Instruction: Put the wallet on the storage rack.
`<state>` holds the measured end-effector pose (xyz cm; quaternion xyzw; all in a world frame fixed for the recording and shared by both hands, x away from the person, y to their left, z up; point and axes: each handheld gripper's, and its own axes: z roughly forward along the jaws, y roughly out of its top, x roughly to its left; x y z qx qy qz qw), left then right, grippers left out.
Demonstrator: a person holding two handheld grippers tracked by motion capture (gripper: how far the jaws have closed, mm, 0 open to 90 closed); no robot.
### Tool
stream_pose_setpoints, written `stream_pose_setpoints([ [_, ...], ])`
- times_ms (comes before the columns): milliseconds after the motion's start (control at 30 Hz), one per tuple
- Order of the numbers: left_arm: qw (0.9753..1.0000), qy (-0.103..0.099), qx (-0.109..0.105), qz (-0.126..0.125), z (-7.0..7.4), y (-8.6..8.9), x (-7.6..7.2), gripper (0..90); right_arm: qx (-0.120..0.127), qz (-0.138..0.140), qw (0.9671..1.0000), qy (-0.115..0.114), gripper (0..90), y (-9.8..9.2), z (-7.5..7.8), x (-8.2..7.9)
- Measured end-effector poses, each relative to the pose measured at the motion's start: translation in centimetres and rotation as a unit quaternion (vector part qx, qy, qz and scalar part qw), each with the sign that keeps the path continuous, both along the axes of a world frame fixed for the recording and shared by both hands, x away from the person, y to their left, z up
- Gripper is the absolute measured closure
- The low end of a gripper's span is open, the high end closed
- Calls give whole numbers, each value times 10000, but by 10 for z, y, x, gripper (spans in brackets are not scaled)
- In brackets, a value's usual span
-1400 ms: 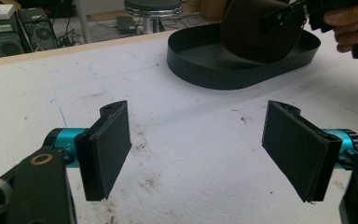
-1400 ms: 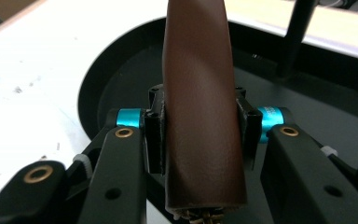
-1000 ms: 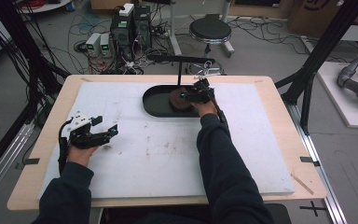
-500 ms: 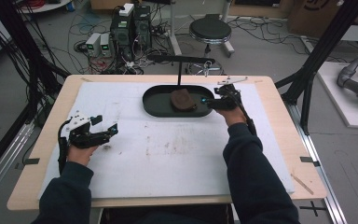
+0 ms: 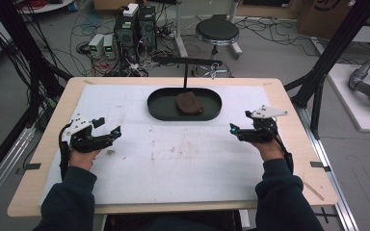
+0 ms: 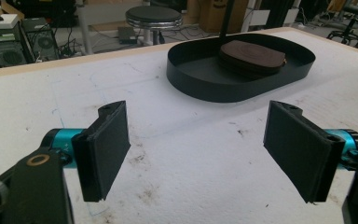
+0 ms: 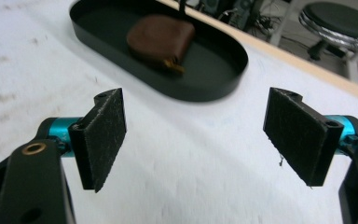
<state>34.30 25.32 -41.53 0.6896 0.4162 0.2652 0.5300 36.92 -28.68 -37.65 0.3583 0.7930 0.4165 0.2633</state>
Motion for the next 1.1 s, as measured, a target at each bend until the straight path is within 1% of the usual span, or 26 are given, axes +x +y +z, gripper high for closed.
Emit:
stream_pose_setpoints([
  [33, 10000, 0, 0, 0, 0, 0, 0, 223, 0, 0, 10000, 0, 215, 0, 0, 0],
  [67, 10000, -17, -6, -14, 0, -1, -1, 223, 7, -81, 10000, 41, 215, -6, -7, -7],
  [167, 10000, -34, 8, -17, 1, -1, -1, 223, 90, -164, 9998, 93, 215, -13, -15, -14],
  [300, 10000, -44, 22, -36, 1, -2, -2, 222, 126, -249, 9995, 132, 215, -17, -23, -19],
  [333, 10000, -55, 37, -43, 1, -3, -2, 223, 120, -254, 9995, 147, 215, -18, -23, -20],
  [400, 10000, -78, 36, -44, 1, -3, -3, 223, 86, -277, 9996, 58, 215, -18, -23, -22],
  [533, 9999, -93, 43, -49, 2, -3, -3, 223, 83, -274, 9996, -24, 215, -18, -23, -25],
  [800, 9999, -85, 50, -63, 1, -3, -4, 223, 15, -294, 9996, -38, 215, -15, -25, -25],
  [1100, 9999, -94, 70, -59, 1, -4, -5, 223, 34, -322, 9995, -30, 215, -15, -25, -26],
])
